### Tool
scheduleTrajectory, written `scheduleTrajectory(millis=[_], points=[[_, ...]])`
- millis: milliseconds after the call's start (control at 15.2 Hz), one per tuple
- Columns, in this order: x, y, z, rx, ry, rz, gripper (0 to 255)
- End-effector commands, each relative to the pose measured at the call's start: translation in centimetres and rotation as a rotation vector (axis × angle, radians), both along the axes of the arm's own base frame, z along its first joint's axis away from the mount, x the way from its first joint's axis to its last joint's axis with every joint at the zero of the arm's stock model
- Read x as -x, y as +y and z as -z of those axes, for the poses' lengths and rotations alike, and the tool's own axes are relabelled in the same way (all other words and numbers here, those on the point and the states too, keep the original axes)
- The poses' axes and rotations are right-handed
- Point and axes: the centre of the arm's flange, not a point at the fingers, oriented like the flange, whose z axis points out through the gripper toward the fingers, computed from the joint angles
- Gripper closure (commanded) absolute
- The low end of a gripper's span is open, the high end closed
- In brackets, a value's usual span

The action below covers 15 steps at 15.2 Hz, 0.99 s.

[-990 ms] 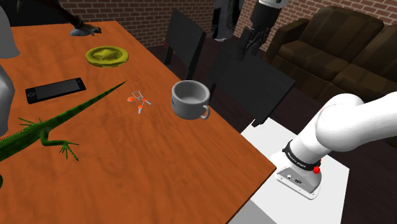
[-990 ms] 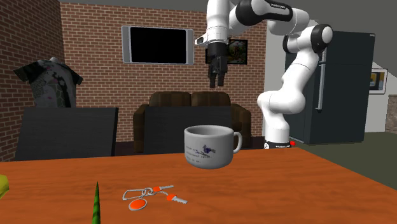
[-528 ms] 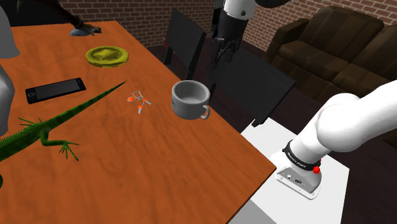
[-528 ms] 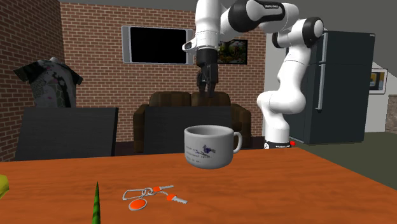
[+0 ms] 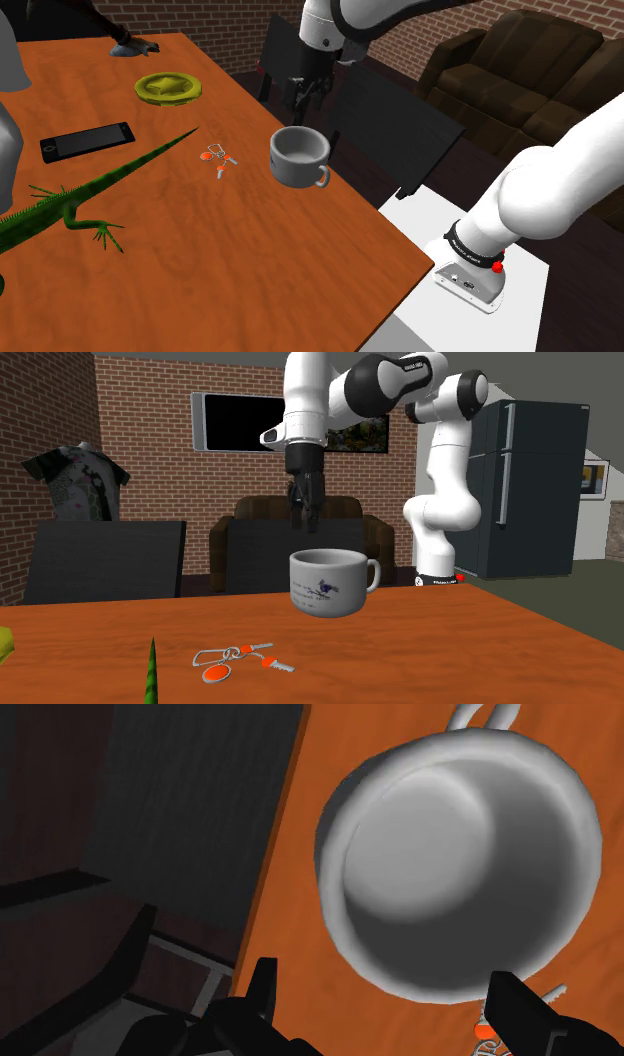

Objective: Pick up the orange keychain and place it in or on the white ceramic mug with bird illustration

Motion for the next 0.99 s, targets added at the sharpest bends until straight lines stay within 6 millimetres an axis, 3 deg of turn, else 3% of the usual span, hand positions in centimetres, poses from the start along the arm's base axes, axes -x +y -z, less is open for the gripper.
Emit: scheduleTrajectory(millis=[0, 924], points=[[-1.4, 1.9, 1.3, -0.001, -0.004, -0.017, 0], [-11.3, 15.0, 9.4, -0.001, -0.022, -0.132, 0]])
